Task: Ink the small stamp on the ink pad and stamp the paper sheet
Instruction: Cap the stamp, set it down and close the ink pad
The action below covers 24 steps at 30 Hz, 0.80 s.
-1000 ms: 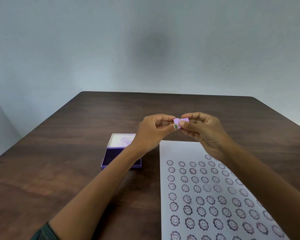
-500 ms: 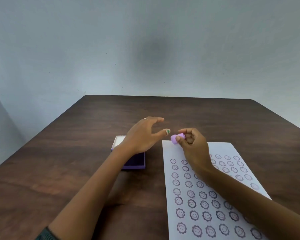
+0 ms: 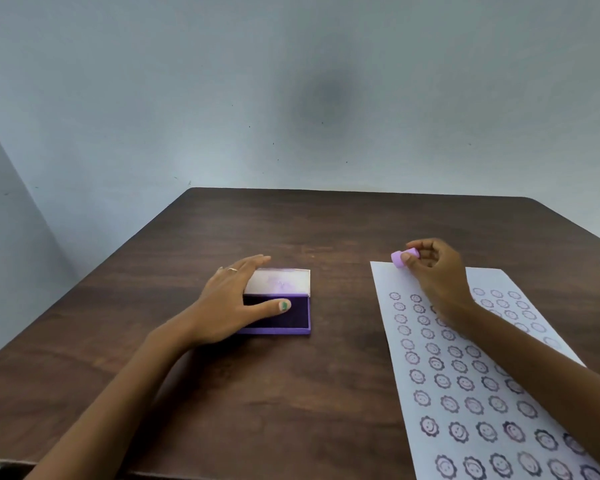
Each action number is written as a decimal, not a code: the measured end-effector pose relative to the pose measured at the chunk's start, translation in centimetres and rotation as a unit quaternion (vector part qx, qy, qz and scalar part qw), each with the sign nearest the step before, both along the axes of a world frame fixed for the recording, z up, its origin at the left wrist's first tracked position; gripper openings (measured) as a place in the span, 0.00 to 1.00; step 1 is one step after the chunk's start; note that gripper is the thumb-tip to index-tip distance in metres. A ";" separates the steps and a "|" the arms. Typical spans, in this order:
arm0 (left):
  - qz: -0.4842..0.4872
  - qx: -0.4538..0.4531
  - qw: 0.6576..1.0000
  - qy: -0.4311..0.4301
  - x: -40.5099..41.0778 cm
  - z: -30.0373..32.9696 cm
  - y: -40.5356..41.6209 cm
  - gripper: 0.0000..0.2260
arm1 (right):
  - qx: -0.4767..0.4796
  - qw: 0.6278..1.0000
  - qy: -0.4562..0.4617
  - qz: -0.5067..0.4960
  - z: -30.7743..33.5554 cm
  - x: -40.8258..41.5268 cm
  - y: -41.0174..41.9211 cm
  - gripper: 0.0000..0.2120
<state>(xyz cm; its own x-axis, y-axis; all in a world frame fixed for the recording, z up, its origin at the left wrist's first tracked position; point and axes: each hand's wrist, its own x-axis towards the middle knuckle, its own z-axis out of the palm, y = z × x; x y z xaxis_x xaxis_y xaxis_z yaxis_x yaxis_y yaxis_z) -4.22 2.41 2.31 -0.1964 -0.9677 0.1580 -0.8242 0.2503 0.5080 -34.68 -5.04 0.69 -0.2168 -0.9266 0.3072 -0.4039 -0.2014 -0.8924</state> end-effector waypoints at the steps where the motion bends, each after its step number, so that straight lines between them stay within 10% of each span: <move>1: -0.001 0.012 1.000 0.010 0.4 -0.3 0.3 0.38 | 0.002 1.000 0.005 0.001 0.0 -0.1 -0.1 0.16; 24: -0.014 0.067 0.998 0.005 0.9 -1.4 1.2 0.48 | -0.091 0.939 0.317 0.102 3.3 6.2 2.2 0.16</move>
<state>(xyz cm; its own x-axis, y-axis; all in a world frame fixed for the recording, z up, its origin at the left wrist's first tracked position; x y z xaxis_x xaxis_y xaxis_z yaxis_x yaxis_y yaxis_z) -3.30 3.60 0.93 -0.2222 -0.9745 0.0305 -0.8131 0.2025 0.5458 -28.52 -2.80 3.99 0.2383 -0.8492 0.4713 -0.7790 -0.4569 -0.4294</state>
